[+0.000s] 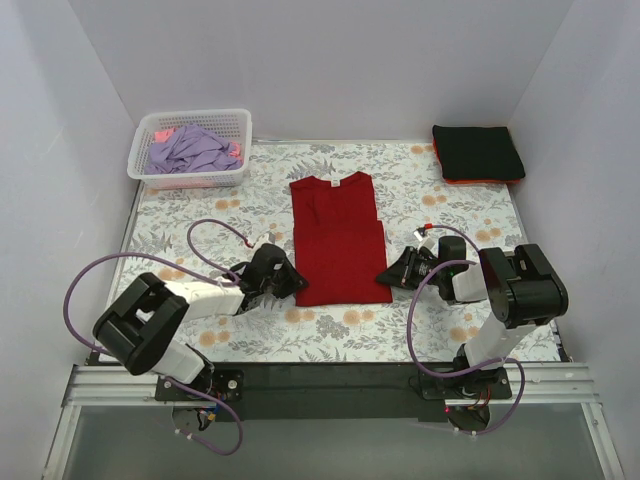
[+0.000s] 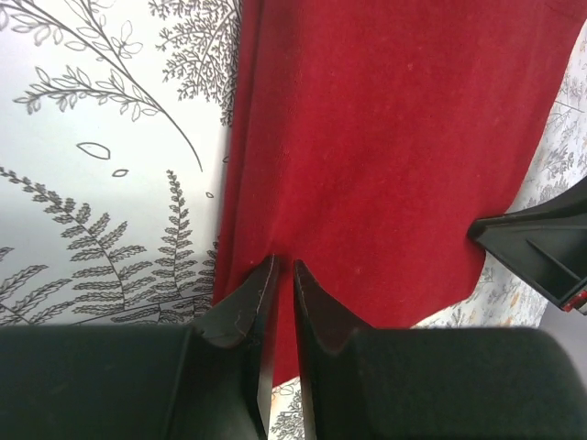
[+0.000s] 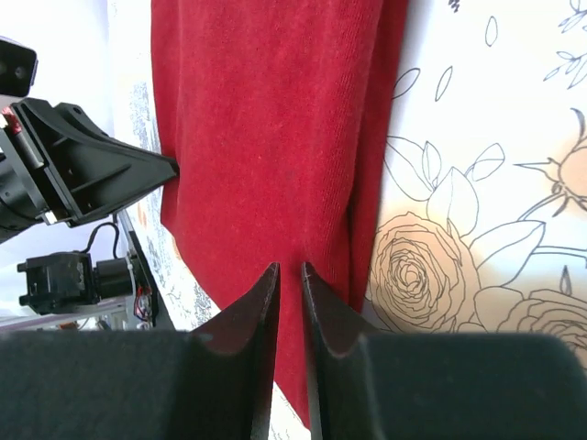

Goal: Fold and stack the t-shirts
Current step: Fold the tshirt

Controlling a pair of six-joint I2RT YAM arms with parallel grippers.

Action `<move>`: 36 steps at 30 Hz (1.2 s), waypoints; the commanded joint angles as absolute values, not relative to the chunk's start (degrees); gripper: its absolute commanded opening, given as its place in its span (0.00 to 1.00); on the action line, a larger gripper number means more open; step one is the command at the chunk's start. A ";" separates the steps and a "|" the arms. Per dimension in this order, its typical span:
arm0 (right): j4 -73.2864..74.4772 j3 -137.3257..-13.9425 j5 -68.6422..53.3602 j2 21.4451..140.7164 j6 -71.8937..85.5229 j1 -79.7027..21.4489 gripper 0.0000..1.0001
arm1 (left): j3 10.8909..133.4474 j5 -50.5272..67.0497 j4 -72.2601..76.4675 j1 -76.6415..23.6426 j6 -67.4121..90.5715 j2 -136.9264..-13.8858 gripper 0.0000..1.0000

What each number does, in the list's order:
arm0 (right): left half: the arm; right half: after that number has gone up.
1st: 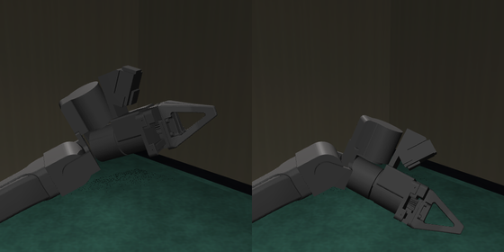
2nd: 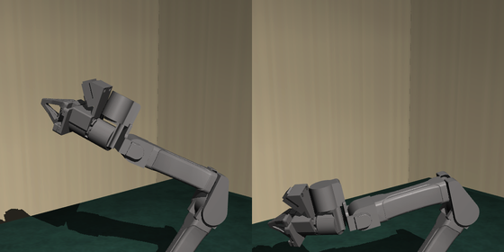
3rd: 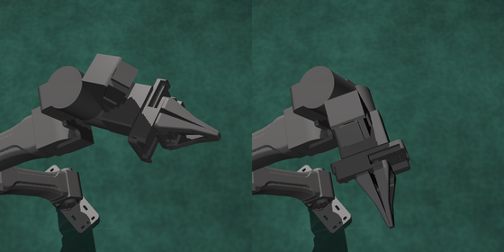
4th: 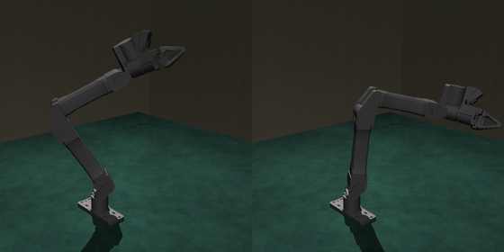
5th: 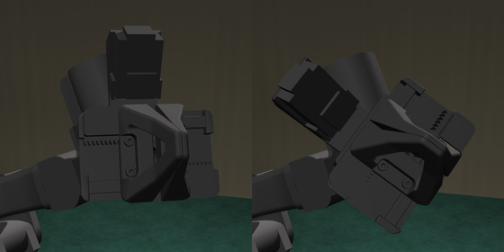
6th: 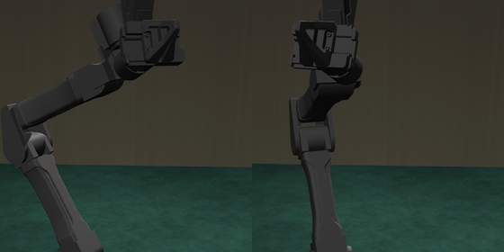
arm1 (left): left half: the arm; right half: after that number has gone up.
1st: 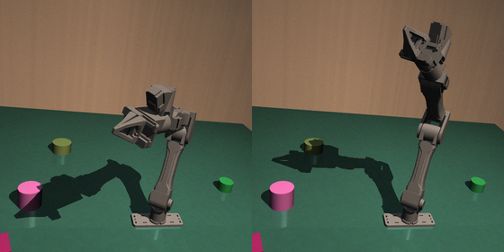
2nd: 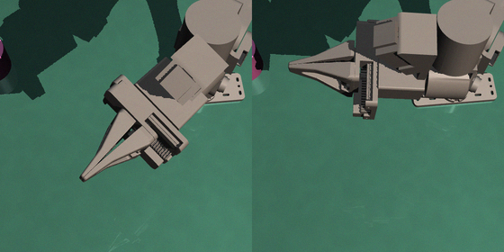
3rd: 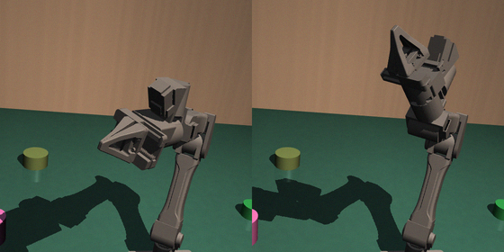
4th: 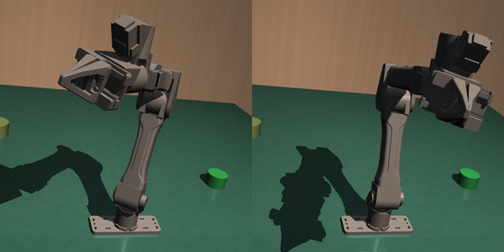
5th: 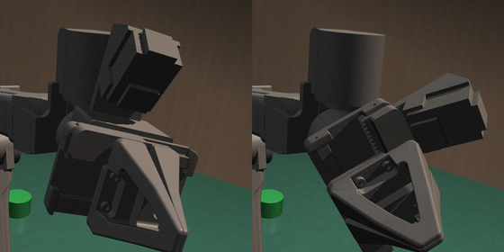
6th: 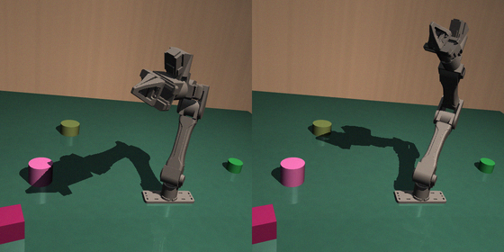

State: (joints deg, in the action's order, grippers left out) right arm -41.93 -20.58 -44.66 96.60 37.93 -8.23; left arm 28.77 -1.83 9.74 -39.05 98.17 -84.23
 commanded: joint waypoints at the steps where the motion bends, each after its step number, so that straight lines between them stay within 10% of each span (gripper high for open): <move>1: -41.05 -19.34 -41.75 96.16 35.95 -7.82 0.22 | 27.34 -2.46 8.18 -38.58 97.12 -83.15 0.12; 13: 0.41 -23.11 -20.60 65.67 25.32 -16.50 0.36 | 39.54 -10.37 -24.06 -41.83 88.24 -70.58 0.46; 19: 12.65 -26.54 -8.52 54.33 25.14 -20.74 0.58 | 42.53 -12.04 -26.89 -44.99 87.80 -72.41 0.50; 36: 14.24 -28.74 -3.61 57.92 21.62 -26.36 0.60 | 49.92 -21.53 -31.11 -50.36 91.05 -87.36 0.40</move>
State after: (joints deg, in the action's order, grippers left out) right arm 14.09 -26.33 -5.54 57.25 22.70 -25.17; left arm 47.75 -17.65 -30.15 -50.04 90.00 -87.05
